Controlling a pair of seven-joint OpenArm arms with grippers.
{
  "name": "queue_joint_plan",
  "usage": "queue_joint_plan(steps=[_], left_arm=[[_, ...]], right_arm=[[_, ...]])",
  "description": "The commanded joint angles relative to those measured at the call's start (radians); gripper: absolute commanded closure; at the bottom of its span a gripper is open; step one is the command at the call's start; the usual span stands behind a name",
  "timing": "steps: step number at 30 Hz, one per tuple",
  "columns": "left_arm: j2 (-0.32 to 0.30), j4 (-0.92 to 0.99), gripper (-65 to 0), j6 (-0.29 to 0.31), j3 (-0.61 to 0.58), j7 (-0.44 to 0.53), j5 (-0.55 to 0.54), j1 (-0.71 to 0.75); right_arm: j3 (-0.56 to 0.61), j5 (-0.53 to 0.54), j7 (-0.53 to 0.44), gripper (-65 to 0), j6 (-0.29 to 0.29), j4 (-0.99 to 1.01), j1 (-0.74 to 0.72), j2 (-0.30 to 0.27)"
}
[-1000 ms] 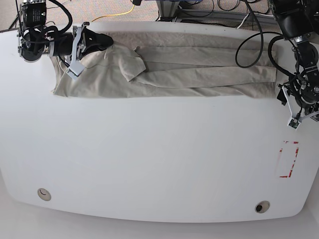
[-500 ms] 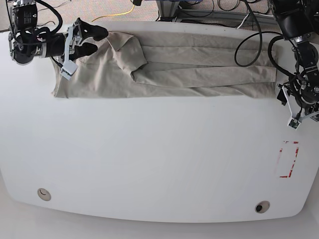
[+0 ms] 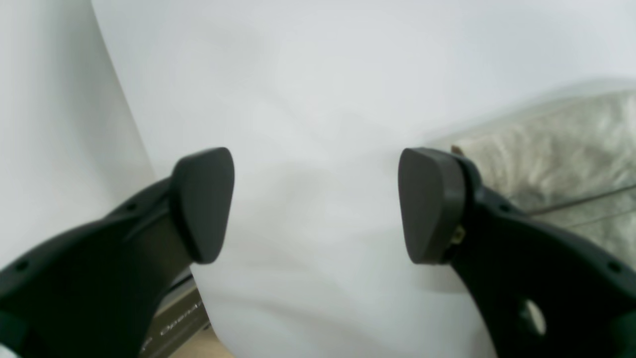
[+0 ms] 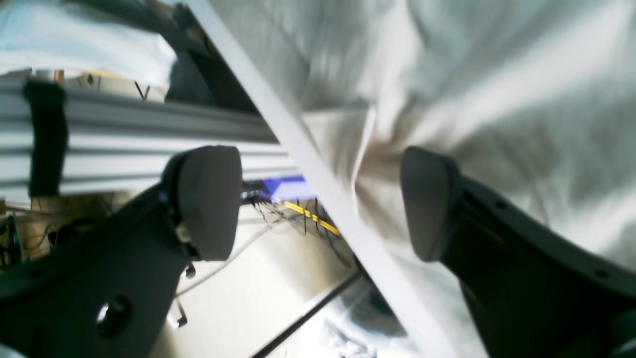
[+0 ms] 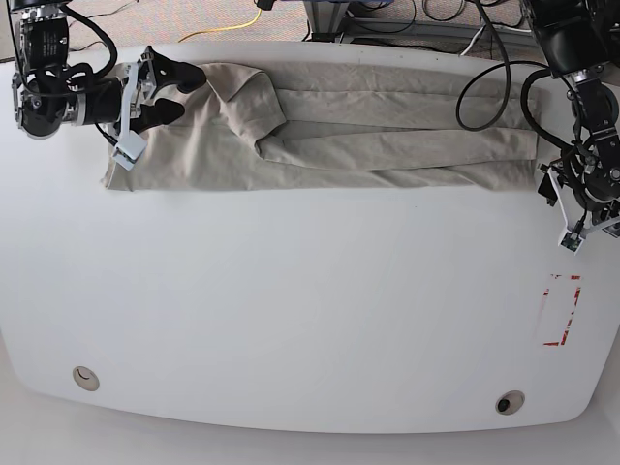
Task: Layout the t-shirt on the table in an organized manner, then fold the t-shirt properly
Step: 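Press and smooth the sleeve end with the right gripper, then push the sleeve fabric flat with the right gripper along the fold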
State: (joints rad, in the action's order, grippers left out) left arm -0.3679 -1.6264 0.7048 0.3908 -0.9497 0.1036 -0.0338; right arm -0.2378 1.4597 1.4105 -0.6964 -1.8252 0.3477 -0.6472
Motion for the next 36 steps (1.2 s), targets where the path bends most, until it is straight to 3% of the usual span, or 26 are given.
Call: queue_joint_plan(steps=[1,9,12,36], left_arm=[[-0.016,-0.033,-46.9,-0.007,0.006,0.008,0.0,-0.016],[-0.003,-0.036,-46.9,-0.007,0.004,0.008,0.0,-0.016],[-0.003,-0.036,-46.9,-0.007,0.004,0.008,0.0,-0.016],[-0.003,-0.036,-46.9,-0.007,0.006,0.008,0.0,-0.016]], right_arm=[[0.004,0.005,-0.014,-46.1,-0.002,-0.012,-0.02,0.025],[0.067,-0.169,-0.014,-45.8,-0.002,-0.012,-0.025,0.142],[0.07,-0.199,-0.014,-45.5,-0.002,-0.012,-0.011,0.16],[0.068,-0.235,-0.014,-45.5,-0.002,-0.012,-0.011,0.146]])
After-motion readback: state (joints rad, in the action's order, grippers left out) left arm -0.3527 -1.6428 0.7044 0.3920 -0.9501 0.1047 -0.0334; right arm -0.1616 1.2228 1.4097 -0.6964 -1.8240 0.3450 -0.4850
